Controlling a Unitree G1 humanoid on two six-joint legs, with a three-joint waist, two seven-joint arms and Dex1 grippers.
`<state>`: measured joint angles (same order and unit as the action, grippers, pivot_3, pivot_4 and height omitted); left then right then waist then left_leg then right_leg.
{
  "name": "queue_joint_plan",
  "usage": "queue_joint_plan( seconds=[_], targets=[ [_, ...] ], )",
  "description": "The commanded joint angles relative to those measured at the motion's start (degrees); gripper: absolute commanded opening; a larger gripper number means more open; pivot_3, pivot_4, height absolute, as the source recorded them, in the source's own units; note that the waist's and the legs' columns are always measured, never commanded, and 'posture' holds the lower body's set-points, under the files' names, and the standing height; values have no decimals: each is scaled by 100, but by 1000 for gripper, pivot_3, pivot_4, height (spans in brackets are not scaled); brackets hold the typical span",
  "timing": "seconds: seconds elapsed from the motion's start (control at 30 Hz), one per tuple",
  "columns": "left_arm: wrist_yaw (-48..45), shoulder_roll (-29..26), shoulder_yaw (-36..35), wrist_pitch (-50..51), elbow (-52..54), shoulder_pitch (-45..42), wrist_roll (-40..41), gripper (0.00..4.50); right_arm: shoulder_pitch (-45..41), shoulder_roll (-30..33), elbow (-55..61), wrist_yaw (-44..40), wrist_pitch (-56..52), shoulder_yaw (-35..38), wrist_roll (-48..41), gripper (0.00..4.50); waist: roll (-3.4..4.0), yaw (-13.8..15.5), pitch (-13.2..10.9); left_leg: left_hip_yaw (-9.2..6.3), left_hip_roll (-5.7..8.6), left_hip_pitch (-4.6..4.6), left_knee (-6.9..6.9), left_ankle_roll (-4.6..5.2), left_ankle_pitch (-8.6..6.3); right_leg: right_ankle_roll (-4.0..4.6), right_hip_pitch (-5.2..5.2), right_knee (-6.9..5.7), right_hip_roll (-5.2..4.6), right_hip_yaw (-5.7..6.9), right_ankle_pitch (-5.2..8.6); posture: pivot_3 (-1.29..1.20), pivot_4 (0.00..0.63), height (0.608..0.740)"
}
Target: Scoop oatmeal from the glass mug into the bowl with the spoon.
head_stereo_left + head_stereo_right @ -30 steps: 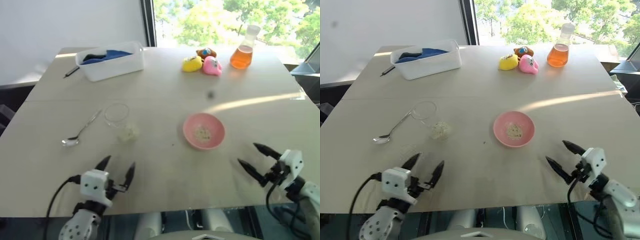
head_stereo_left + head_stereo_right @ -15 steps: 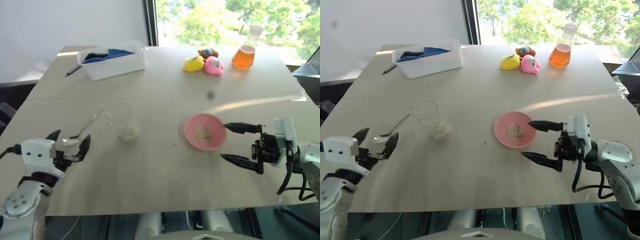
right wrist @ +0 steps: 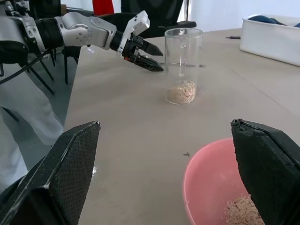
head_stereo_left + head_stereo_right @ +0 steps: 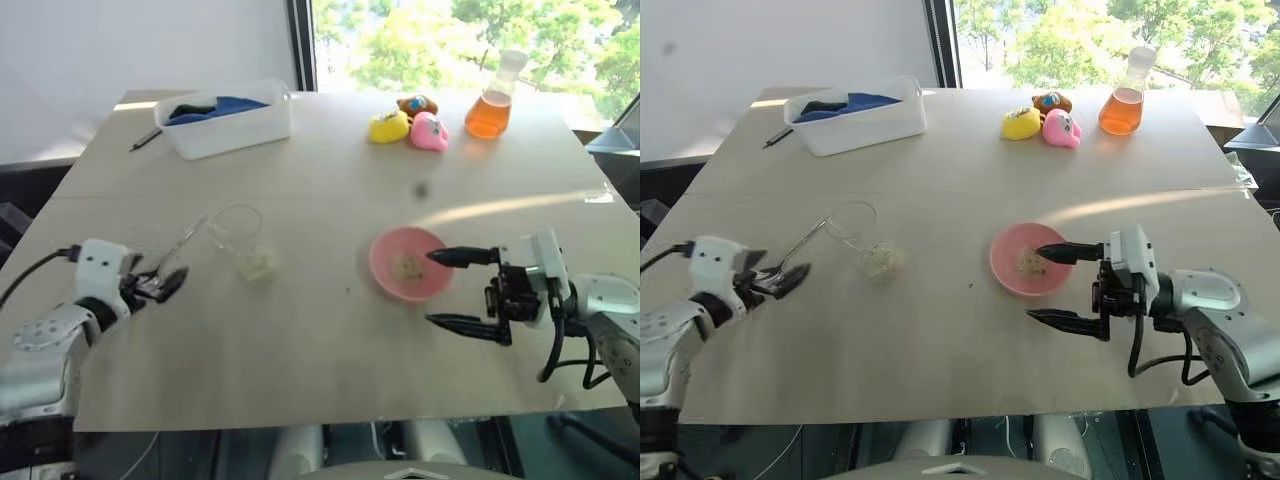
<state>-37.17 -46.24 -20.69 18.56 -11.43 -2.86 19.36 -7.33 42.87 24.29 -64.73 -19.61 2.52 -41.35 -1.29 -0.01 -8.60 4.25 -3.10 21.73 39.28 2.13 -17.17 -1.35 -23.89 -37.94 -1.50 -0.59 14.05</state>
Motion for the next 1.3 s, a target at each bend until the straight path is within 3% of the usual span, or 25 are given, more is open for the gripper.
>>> queue_joint_plan(
  seconds=[0.03,0.07,0.17,0.23,0.27,0.33,0.37,0.47,0.7,0.87,1.07,1.3],
  targets=[
    [-426,-229,253,86,-584,-255,-168,4472,51,12,121,-73,142,71,110,4500,1,6,0,0,0,0,0,0,0,0,0,-1,-1,1,0,0,150,740],
    [-534,-278,342,73,-763,-322,-229,4472,57,-12,129,-61,149,73,126,4500,4,10,1,1,1,0,0,0,0,0,0,-1,-2,2,0,0,150,740],
    [-754,-368,461,64,-1089,-462,-294,3748,82,-64,155,-26,189,79,165,4500,13,12,6,3,2,-5,0,0,0,-1,2,-4,-6,1,0,0,150,740],
    [-859,-419,486,54,-1208,-513,-307,2977,116,-90,182,-5,199,88,177,4500,18,11,8,3,1,-7,0,0,0,-1,4,-6,-6,1,0,0,150,740],
    [-869,-437,484,35,-1269,-536,-331,2296,128,-103,193,10,200,91,181,4500,19,7,9,3,1,-10,0,0,0,-1,4,-9,-6,0,0,0,150,740],
    [-901,-462,489,31,-1337,-555,-358,1858,140,-118,189,13,222,91,201,4500,25,-15,12,3,0,-13,0,0,0,0,4,-15,-5,-1,-1,0,150,740],
    [-918,-470,495,36,-1356,-559,-361,1257,142,-124,187,11,230,91,211,4500,27,-28,14,3,-1,-16,0,0,1,0,4,-18,-4,-2,-1,0,150,740],
    [-859,-467,444,30,-1384,-533,-364,78,110,-165,147,5,253,77,246,4500,33,-67,17,5,-4,-24,0,-1,1,1,5,-25,-2,-6,-1,0,150,740],
    [125,-168,-250,-761,-1335,-821,-298,32,10,-255,20,-4,258,40,293,4500,26,-68,12,7,-4,-18,0,-1,1,0,2,-24,-6,-9,-1,0,150,740],
    [669,-8,-701,-1499,-467,-815,-290,32,-156,-282,-158,-7,274,-39,469,4500,-14,-41,-5,-2,-2,4,1,-2,1,-1,-2,-4,-40,8,-3,0,150,740],
    [1097,459,-1139,-1356,2229,-891,540,32,-401,-424,-301,296,-106,152,146,4500,-32,21,-6,-16,6,19,0,-11,4,-2,-1,4,-66,3,-4,0,150,740],
    [1265,814,-492,-260,4541,-771,1822,32,-224,-430,-239,349,-258,175,31,4500,-26,48,-9,-16,7,12,-5,-10,3,-2,0,0,-62,-2,-4,0,150,740]
  ],
)
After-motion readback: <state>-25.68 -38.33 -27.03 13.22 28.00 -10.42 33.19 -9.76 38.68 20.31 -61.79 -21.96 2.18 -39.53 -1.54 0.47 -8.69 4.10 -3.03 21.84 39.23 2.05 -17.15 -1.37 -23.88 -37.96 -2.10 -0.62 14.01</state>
